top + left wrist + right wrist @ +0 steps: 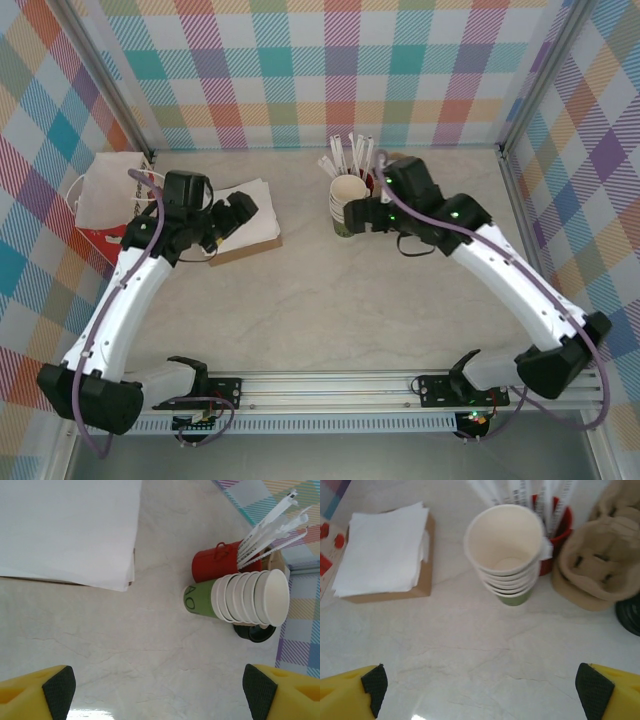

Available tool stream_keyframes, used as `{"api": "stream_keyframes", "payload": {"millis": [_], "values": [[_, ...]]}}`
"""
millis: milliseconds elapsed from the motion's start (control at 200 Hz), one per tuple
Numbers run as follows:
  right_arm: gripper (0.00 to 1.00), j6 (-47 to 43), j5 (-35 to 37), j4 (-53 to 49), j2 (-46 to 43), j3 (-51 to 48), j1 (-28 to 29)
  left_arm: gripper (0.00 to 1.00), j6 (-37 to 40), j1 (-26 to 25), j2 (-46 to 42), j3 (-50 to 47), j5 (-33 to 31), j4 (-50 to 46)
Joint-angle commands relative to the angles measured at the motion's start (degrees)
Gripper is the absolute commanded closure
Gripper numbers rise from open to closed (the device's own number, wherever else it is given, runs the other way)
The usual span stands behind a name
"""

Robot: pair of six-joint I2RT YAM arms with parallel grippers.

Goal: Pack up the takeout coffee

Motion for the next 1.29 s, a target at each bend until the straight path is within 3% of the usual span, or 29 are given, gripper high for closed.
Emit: {"api": "stream_keyframes", "payload": {"millis": [0, 330, 545, 950, 1290], "values": [[0.00, 2.54, -1.14, 0.39, -3.56, -4.27, -3.24, 0.12, -0.89, -1.92, 1.91, 2.86, 3.25, 1.85], [0.00, 10.22, -9.24, 3.76, -13.12, -19.67, -19.73, 0.15, -1.74, -6.77, 13.44, 9.65, 5.37, 4.02], [0.00, 9.89, -11.89, 4.60, -12.44, -24.65, -27.65, 0.18, 1.07, -12.03, 26.18, 22.30, 4.84, 1.98], [0.00, 6.45, -10.79, 5.74, -6.17, -24.39, -29.52, 0.38, 3.28, -15.44, 47.62, 45.51, 4.88, -3.70], [0.00, 5.99, -9.80, 7.77, -6.82, -27.31, -29.63, 0.59, 5.67, -16.72, 50.71, 46.86, -0.95, -5.97]]}}
